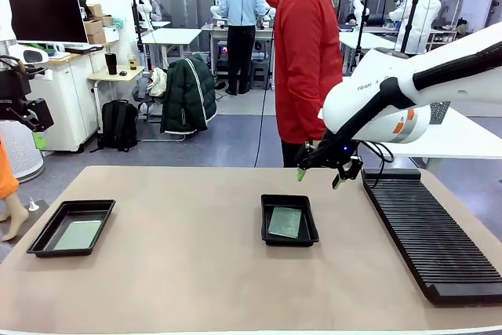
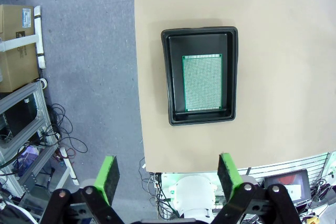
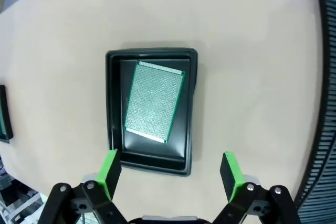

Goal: Inspect and transfer BCBs to ESD trays.
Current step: Pick up the Blank PCB from the PCB Rack and place it in the right ESD tray.

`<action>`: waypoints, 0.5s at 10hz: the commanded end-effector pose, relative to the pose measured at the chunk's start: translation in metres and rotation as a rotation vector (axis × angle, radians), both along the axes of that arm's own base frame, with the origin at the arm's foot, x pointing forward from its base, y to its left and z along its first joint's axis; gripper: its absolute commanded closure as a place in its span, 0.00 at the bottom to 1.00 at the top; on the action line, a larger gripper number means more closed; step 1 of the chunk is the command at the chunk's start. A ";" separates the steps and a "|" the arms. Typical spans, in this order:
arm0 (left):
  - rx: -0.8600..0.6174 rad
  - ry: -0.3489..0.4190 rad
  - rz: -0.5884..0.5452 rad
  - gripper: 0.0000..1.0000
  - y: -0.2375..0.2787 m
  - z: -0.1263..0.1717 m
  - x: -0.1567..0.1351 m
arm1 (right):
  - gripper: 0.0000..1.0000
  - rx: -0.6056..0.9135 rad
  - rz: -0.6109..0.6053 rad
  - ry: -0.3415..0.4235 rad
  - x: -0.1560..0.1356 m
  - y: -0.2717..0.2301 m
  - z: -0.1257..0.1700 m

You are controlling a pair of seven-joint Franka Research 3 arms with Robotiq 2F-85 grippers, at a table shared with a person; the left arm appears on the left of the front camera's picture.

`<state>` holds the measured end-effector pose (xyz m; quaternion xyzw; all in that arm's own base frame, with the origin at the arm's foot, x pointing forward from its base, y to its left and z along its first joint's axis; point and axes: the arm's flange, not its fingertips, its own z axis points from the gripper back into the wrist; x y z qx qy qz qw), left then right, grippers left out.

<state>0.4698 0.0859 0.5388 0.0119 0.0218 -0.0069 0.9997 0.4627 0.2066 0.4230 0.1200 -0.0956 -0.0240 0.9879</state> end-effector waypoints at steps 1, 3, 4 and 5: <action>0.000 -0.002 0.001 0.00 0.001 -0.001 0.000 | 0.00 -0.029 -0.015 0.020 0.004 0.002 0.004; 0.000 -0.002 0.001 0.00 0.001 -0.001 0.000 | 0.00 -0.045 -0.033 0.008 0.008 0.000 0.003; 0.000 -0.002 0.001 0.00 0.001 -0.001 0.000 | 0.00 -0.007 0.003 0.013 0.001 -0.002 0.003; 0.000 -0.002 0.001 0.00 0.001 -0.001 0.000 | 0.00 -0.007 0.003 0.013 0.001 -0.002 0.003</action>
